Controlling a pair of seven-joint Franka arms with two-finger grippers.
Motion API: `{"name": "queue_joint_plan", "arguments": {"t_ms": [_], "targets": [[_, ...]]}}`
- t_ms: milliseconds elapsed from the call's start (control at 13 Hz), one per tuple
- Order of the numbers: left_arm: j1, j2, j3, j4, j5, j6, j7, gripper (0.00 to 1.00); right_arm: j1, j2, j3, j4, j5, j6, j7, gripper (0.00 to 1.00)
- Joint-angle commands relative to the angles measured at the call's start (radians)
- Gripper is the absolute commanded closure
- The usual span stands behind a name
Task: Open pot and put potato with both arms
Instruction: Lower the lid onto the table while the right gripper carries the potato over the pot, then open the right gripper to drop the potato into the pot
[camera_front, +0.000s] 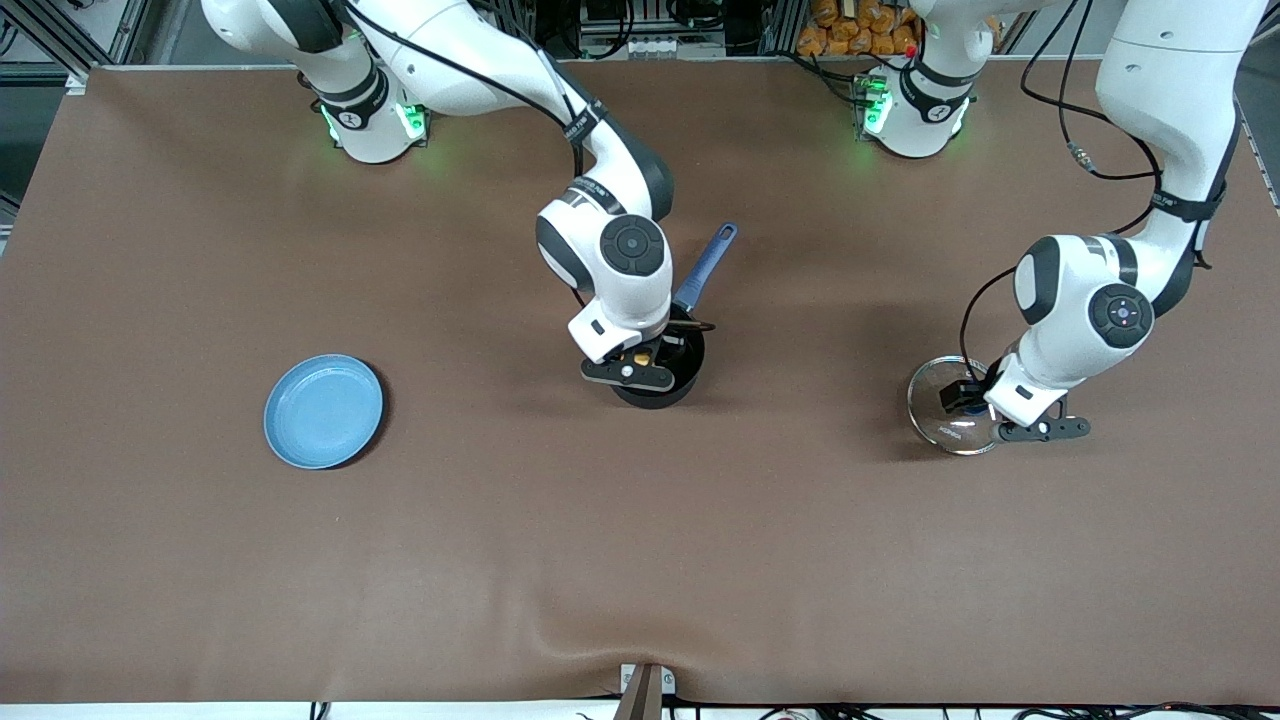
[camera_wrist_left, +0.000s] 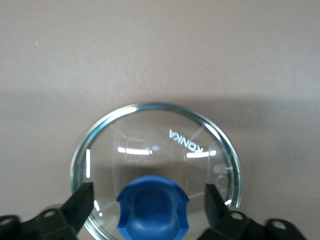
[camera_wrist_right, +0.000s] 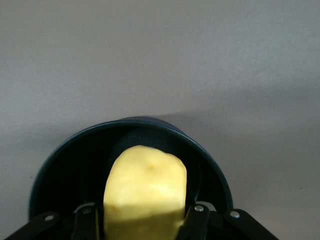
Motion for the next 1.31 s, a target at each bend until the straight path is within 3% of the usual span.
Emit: {"name": "queue_joint_plan", "arguments": {"t_ms": [0,231,385,538,692,846,1077,1231], "targets": [[0.015,-0.119,-0.011,-0.009,-0.015,-0.05,0.006,0.0,0.021,0.043,-0.014,0.025,0.006,0.029,0.015,1.0],[0.014,-0.232,-0.011,0.023,-0.015,-0.134,0.009,0.0,0.036,0.089,-0.014,0.008,0.003,0.123,0.02,1.0],[0.012,-0.282,-0.012,0.096,-0.015,-0.275,0.009,0.0,0.038,0.098,-0.015,0.008,0.003,0.124,0.027,0.9],[0.009,-0.285,-0.013,0.214,-0.015,-0.445,0.012,0.0,0.038,0.098,-0.014,0.008,0.003,0.123,0.029,0.66],[0.003,-0.285,-0.022,0.34,-0.015,-0.597,0.016,0.0,0.038,0.1,-0.015,0.008,0.003,0.12,0.029,0.24],[0.003,-0.28,-0.046,0.467,-0.015,-0.744,0.014,0.0,0.033,0.098,-0.014,0.008,0.003,0.117,0.029,0.03],[0.006,-0.288,-0.078,0.578,-0.016,-0.91,0.006,0.0,0.026,0.078,-0.015,0.009,0.005,0.085,0.021,0.04],[0.003,-0.315,-0.086,0.616,-0.024,-0.972,0.002,0.0,0.004,0.019,-0.014,0.019,0.006,-0.057,0.009,0.04]]}}
